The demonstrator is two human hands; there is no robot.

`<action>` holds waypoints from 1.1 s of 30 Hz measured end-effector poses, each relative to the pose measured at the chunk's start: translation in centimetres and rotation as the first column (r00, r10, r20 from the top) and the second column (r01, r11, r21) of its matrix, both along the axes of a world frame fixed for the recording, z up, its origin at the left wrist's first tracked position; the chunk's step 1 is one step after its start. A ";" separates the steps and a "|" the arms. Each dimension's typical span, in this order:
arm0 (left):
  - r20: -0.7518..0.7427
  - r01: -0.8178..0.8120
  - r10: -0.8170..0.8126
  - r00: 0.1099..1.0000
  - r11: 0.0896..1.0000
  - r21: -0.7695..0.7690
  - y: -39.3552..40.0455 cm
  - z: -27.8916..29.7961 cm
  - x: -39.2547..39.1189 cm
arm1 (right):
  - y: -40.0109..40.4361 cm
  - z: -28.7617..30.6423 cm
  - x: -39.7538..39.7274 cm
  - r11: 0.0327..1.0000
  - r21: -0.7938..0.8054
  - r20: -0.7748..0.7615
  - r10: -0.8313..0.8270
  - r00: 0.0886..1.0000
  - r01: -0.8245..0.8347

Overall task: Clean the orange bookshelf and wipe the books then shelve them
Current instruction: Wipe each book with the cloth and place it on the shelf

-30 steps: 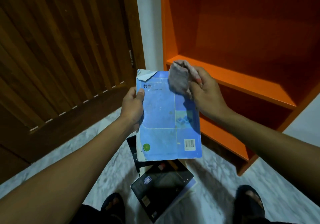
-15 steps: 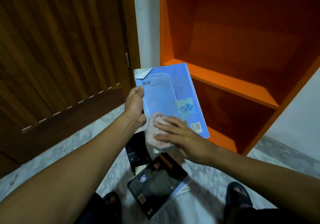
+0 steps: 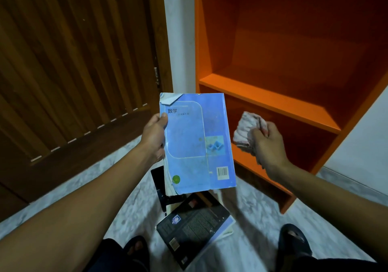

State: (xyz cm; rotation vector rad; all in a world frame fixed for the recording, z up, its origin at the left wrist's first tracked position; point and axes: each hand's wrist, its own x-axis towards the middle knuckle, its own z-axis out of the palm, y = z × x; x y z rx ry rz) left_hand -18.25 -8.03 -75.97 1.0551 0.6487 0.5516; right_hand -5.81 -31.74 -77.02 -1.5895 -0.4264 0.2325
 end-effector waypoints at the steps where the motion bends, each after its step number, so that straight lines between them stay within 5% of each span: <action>1: 0.007 0.022 -0.022 1.000 1.000 -0.020 -0.2 0.1 0.0 | 0.1 0.0 0.2 1.000 0.024 -0.122 -0.005 0.993 0.008; 3: 0.016 0.058 -0.057 0.998 0.997 -0.059 -0.8 0.3 0.0 | 0.5 -0.5 0.1 0.994 0.067 -0.294 0.101 0.950 -0.085; 7: 0.022 0.076 -0.075 0.997 0.992 -0.096 -1.6 0.8 -0.1 | 1.2 -0.3 -1.2 0.930 0.273 -0.379 0.338 0.862 -0.245; 14: 0.052 0.136 -0.129 0.990 0.978 -0.157 -2.5 1.5 -1.6 | 1.0 0.7 -2.3 0.934 0.248 -0.308 0.326 0.894 -0.256; 25: -0.016 0.299 -0.301 0.954 0.941 0.158 -5.1 1.7 -2.4 | 1.7 1.5 0.1 0.966 0.252 -0.301 0.128 0.945 -0.051; 27: 0.007 0.286 -0.290 0.957 0.948 0.138 -5.1 1.9 -2.2 | 1.4 1.3 1.3 0.983 0.140 -0.180 -0.094 0.979 0.121; 29: 0.012 0.299 -0.305 0.952 0.940 0.164 -5.0 1.9 -2.1 | 0.9 1.5 2.2 0.969 0.055 0.157 -0.246 0.957 0.240; 31: 0.006 0.339 -0.347 0.938 0.920 0.197 -5.0 1.9 -2.2 | 0.7 2.2 2.7 0.971 0.027 0.444 -0.224 0.868 0.236; 33: -0.010 0.394 -0.401 0.916 0.897 0.201 -5.3 1.6 -2.1 | 1.5 3.1 2.6 0.980 -0.018 0.536 -0.158 0.829 0.199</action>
